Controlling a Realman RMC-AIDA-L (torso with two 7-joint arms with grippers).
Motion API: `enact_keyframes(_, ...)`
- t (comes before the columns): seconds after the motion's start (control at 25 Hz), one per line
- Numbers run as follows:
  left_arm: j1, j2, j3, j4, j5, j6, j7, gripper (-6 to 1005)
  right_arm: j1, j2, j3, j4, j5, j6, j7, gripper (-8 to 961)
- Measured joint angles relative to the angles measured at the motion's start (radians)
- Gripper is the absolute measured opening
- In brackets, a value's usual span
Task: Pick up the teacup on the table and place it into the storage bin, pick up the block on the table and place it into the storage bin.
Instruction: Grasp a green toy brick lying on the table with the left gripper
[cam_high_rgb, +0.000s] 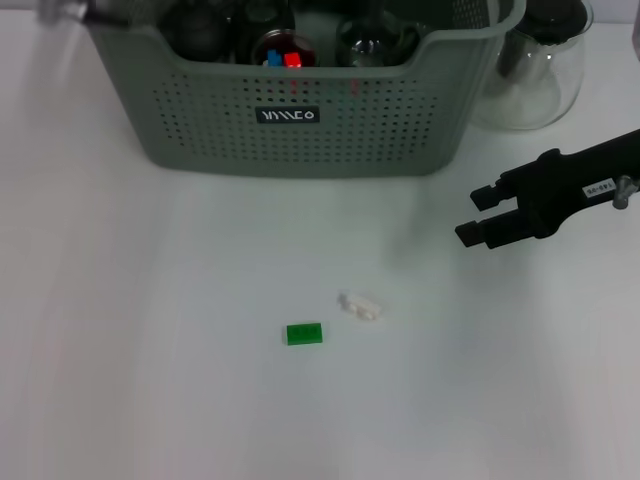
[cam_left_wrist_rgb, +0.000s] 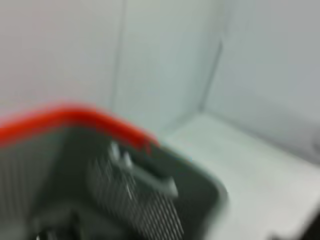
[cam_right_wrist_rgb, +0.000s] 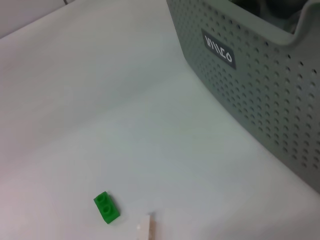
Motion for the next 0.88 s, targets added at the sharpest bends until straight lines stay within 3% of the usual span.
enact_keyframes(0.16, 0.006, -0.004, 0.013, 0.057, 0.06, 0.224, -0.097, 889, -0.003, 0.0, 0.0, 0.0, 0.0, 0.001, 0.0, 660)
enact_keyframes(0.36, 0.025, -0.009, 0.052, 0.043, 0.078, 0.347, -0.192, 889, -0.004, -0.001, 0.0, -0.001, -0.001, 0.002, 0.003, 660)
enact_keyframes(0.48, 0.05, -0.013, 0.093, -0.015, 0.077, 0.348, -0.24, 889, -0.005, -0.002, 0.0, -0.002, -0.001, 0.003, 0.003, 660)
enact_keyframes(0.72, 0.048, -0.013, 0.219, -0.223, 0.077, 0.223, -0.284, 889, -0.004, -0.003, -0.007, -0.002, -0.001, 0.005, -0.009, 659)
enact_keyframes(0.88, 0.029, -0.013, 0.294, -0.248, 0.127, 0.193, -0.304, 889, 0.001, -0.008, -0.008, -0.002, -0.002, -0.003, -0.016, 659)
